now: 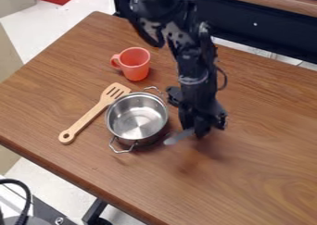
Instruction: Move the knife to the right of the silver pot
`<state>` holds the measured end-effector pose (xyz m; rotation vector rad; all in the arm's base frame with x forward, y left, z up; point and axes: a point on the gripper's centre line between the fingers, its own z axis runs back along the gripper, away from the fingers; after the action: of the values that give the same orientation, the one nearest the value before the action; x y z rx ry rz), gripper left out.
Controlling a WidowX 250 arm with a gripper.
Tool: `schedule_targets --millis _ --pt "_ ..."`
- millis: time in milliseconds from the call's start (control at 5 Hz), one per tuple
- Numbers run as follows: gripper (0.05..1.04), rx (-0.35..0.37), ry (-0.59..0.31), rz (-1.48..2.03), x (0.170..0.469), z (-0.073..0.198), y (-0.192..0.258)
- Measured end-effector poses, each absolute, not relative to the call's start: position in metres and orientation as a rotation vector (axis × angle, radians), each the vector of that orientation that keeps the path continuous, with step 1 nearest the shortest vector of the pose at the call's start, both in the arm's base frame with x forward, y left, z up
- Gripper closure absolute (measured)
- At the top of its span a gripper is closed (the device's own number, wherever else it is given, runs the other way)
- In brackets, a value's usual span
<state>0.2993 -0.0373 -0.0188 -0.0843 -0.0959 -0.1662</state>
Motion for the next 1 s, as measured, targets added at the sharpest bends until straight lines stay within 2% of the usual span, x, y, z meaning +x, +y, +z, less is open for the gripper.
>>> schedule_targets --millis 200,600,800,1000 --pt "0.84 -0.048 -0.051 -0.162 0.293 -0.038 -0.041" --pt "0.801 -0.034 -0.031 -0.173 0.287 -0.046 -0.039" --pt "0.617 -0.032 -0.028 -0.155 0.285 -0.049 -0.043" --pt "0.34 -0.032 -0.018 -0.124 0.285 -0.047 -0.044"
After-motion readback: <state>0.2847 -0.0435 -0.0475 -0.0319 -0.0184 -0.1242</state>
